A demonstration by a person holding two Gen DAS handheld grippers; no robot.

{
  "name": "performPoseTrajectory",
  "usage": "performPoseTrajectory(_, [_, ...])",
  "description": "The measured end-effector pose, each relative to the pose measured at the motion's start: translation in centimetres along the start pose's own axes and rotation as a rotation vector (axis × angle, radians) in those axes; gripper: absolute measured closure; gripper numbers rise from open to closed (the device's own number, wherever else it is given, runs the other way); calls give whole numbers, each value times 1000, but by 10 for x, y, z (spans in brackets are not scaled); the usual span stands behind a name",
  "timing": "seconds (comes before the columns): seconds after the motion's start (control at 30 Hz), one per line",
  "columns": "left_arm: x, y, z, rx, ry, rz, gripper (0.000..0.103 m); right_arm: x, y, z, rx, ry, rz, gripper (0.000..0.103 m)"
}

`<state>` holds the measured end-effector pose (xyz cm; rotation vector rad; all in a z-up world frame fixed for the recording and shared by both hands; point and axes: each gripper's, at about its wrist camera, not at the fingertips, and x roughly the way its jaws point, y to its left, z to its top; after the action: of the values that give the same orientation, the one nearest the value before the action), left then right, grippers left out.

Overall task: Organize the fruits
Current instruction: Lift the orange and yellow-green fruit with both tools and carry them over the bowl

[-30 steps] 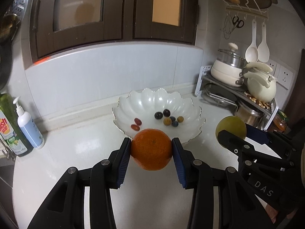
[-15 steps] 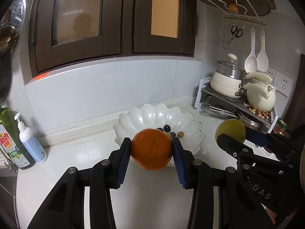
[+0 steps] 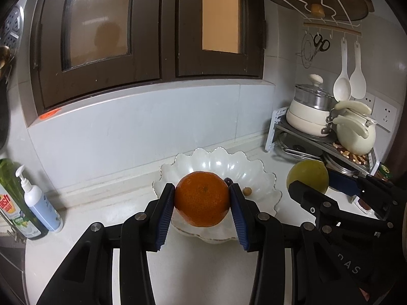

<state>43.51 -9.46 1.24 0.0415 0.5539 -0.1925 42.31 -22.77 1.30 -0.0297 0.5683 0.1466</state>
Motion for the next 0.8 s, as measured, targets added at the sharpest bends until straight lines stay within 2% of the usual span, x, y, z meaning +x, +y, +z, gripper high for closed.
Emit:
performPoseTrajectory(0.23, [18,2,10,15,11,13,60,21,-3,10,-15,26,6,53])
performPoseTrajectory(0.47, [42,1,16,40,43,21,60,52,-10,12,-6,95,20,53])
performPoseTrajectory(0.8, [84,5,19,47,126,13,60,101,-20,13,-3,209,30,53])
